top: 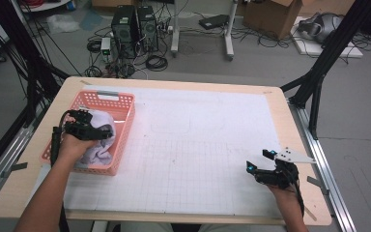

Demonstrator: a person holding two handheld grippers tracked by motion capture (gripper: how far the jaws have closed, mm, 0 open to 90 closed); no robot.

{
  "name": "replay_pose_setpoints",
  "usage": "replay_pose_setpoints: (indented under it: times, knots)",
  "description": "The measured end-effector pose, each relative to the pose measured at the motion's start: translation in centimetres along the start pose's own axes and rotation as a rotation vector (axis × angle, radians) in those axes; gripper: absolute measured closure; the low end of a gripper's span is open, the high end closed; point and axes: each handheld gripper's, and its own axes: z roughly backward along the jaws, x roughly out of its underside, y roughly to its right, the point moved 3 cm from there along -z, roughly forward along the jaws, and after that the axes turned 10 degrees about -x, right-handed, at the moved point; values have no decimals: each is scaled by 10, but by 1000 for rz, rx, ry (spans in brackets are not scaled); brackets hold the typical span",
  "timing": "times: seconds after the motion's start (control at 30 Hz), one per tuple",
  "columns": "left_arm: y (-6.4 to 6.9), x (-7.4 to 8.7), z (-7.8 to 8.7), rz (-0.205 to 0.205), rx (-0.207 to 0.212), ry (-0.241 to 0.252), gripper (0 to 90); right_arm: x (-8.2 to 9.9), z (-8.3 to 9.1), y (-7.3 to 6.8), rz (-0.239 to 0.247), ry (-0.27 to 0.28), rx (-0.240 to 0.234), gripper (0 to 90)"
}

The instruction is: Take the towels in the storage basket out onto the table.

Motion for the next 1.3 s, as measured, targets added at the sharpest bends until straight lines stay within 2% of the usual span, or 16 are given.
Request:
replay_pose_setpoints:
  times: [0.03,0.17,0.33,0.43,0.57,0.63,0.8,0.87,1.0,1.03,1.07,1.17,1.3]
  knots:
    - [1,2,-6,-6,-8,-24,34,0,0,0,3,-1,1,173]
    - [5,4,-14,-8,1,-55,18,0,-1,0,2,-1,-3,174]
    - [4,4,-17,0,6,-69,22,-1,-2,0,8,-4,-4,174]
    - [2,4,-16,9,22,-60,126,0,-1,-1,-1,-5,-4,175]
    - [0,4,-11,23,46,-46,344,0,1,1,-3,-2,4,176]
    - [-2,4,-9,31,56,-40,422,0,1,1,-3,1,4,176]
    - [-4,2,-5,73,74,-7,526,1,1,0,-14,1,4,176]
    - [-6,0,-1,101,77,25,560,0,1,0,-16,7,-2,177]
    - [-11,-4,12,146,78,141,592,0,3,0,-13,11,-3,177]
    - [-11,-4,12,146,78,141,595,0,3,0,-13,9,-2,177]
    - [-13,-5,18,177,88,203,597,1,4,0,-13,5,-3,178]
    - [-18,-6,28,207,97,291,599,2,6,1,-16,7,0,178]
    - [-25,-8,42,269,103,403,601,3,9,4,-21,10,3,178]
